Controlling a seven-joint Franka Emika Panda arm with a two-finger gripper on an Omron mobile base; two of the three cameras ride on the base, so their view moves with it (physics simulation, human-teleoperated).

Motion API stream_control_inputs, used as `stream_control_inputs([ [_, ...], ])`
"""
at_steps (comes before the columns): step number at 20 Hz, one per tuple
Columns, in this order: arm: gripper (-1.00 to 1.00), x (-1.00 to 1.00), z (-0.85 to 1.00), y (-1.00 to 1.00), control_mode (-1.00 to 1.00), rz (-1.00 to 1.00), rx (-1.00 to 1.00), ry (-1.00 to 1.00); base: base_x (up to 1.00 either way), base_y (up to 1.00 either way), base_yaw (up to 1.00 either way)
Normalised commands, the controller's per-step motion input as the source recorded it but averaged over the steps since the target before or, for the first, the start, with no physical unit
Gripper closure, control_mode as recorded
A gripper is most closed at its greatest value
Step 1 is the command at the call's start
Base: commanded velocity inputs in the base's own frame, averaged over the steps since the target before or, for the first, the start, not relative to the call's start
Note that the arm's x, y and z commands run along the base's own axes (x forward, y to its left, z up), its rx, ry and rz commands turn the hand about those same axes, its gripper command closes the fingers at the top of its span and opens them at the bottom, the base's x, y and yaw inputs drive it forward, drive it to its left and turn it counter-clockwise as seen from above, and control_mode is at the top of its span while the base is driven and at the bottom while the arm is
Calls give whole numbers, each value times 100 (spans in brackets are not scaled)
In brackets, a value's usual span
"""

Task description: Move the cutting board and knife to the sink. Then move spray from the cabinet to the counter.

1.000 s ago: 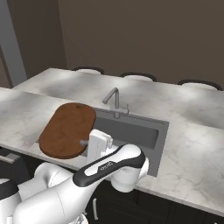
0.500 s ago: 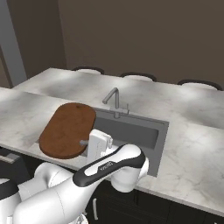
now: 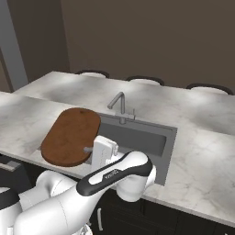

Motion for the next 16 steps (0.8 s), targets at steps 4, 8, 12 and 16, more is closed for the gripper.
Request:
stream_control_inputs([
  [4,100,0,0,0,-100,0,0,0,0,0,0],
  [8,100,6,0,0,-100,3,-16,5,0,0,0],
  [12,100,14,-1,0,-100,8,-19,5,0,0,0],
  [16,100,15,-5,-6,-100,2,-15,2,0,0,0],
])
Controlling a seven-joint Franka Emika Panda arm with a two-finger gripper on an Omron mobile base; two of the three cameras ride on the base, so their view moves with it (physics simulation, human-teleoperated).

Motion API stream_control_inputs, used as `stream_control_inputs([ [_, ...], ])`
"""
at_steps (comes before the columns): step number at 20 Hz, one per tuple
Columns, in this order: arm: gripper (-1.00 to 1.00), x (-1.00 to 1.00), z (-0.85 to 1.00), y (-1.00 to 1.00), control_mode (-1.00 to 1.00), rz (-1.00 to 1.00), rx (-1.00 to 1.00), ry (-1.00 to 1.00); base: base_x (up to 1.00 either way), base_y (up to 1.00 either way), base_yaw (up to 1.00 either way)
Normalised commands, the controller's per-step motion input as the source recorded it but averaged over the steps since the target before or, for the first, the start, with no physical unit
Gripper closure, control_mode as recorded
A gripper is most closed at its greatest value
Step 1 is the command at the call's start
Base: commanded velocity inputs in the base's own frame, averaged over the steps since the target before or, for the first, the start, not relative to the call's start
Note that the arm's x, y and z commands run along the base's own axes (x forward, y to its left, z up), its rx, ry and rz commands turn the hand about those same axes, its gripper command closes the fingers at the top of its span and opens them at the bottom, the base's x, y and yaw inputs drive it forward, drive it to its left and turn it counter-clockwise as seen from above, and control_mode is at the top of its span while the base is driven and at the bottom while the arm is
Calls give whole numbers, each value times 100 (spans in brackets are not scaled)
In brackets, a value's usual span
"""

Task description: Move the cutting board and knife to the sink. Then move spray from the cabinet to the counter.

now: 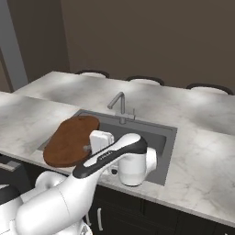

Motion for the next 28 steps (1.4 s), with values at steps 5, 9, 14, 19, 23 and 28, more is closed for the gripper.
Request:
stream_control_inputs([
  [5,100,16,-2,-15,-100,9,-8,6,0,0,0],
  [9,100,7,-1,-28,-100,9,0,3,0,0,0],
  [14,100,15,-1,-23,-100,10,0,3,0,0,0],
  [19,100,16,0,-12,-100,6,0,4,0,0,0],
  [23,100,22,-1,-2,-100,8,-2,5,0,0,0],
  [28,100,5,0,-12,-100,32,-4,0,0,0,0],
])
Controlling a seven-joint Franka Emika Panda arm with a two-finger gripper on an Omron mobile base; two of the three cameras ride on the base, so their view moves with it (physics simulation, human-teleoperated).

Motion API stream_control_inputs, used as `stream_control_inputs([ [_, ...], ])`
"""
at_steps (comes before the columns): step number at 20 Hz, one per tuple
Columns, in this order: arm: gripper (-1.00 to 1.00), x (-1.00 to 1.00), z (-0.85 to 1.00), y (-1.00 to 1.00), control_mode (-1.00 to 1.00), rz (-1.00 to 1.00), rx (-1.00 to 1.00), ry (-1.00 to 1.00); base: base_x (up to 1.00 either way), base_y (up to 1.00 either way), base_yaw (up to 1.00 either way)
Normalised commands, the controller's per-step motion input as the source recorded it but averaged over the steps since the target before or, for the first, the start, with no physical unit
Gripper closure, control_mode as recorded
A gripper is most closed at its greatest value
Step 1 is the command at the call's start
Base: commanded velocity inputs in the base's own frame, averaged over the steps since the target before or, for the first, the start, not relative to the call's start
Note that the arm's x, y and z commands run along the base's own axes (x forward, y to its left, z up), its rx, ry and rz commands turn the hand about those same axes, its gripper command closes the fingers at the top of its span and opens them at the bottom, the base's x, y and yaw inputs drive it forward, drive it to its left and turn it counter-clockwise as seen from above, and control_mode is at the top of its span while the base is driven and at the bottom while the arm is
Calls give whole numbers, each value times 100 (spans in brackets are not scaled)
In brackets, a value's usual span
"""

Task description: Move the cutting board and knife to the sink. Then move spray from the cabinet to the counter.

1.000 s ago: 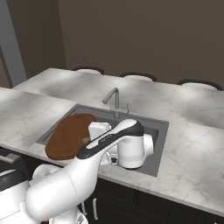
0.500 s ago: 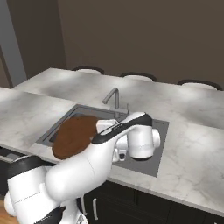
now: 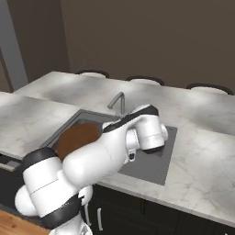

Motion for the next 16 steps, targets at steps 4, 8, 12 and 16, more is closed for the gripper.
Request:
stream_control_inputs([
  [4,100,12,0,-6,-100,21,-3,0,0,0,0],
  [8,100,14,0,-3,-100,5,-2,0,0,0,0],
  [12,100,15,0,-1,-100,0,0,2,0,0,0],
  [16,100,11,0,-6,-100,0,0,3,0,0,0],
])
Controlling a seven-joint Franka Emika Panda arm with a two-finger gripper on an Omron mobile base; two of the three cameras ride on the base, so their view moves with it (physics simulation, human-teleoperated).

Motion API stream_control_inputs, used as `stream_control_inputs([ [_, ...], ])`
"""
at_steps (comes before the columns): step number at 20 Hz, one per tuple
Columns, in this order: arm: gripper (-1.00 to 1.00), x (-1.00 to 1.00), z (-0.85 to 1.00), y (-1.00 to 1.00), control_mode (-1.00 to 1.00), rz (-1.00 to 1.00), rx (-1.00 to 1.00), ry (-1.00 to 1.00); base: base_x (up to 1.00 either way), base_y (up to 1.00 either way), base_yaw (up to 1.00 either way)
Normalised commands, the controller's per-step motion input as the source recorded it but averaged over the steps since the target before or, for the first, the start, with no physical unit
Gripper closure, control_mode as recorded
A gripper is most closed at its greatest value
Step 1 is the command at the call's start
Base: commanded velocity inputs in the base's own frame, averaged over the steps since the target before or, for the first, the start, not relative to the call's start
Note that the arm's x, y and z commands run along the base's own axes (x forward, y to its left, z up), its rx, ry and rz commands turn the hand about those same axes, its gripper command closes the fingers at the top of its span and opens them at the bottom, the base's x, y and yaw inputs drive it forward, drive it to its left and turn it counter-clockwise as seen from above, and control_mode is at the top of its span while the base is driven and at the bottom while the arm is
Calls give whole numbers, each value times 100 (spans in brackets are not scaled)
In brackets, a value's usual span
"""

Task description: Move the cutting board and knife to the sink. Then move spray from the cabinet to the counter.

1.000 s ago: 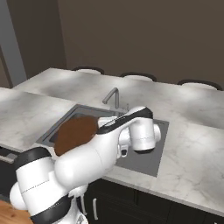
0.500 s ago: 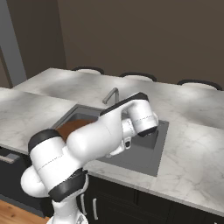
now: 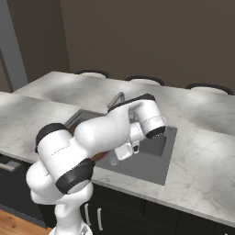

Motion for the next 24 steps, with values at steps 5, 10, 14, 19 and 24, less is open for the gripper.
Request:
stream_control_inputs([
  [5,100,15,-1,-4,-100,0,0,1,0,0,0],
  [10,100,15,-1,-8,-100,2,-4,1,0,0,0],
  [14,100,24,-7,0,-100,8,-17,10,0,0,0],
  [19,100,27,-5,-2,-100,10,-14,12,0,0,0],
  [24,100,29,-2,-1,-100,7,-6,13,0,0,0],
])
